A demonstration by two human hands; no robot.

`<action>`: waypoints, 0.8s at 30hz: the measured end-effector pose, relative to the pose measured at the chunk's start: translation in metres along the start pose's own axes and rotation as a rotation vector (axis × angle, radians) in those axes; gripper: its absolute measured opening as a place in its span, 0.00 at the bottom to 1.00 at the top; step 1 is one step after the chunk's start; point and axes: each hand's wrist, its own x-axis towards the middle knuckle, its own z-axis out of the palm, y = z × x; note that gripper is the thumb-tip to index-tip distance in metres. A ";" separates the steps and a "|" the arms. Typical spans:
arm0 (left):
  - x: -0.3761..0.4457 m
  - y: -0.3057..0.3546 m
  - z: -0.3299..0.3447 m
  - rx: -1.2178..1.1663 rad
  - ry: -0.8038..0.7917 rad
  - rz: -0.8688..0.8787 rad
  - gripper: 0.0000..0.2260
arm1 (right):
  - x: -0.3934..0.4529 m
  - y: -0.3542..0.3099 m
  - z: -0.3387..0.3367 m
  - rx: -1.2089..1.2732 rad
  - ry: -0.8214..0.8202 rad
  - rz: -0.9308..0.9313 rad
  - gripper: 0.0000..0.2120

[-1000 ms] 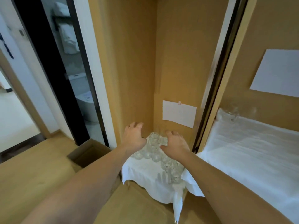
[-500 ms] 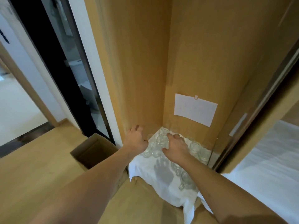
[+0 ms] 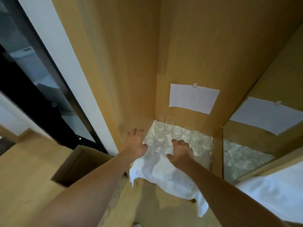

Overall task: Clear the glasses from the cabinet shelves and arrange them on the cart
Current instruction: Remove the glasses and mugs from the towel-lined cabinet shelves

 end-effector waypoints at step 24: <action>0.098 -0.045 0.115 -0.063 -0.209 -0.210 0.38 | 0.158 0.009 0.095 0.012 -0.238 -0.035 0.29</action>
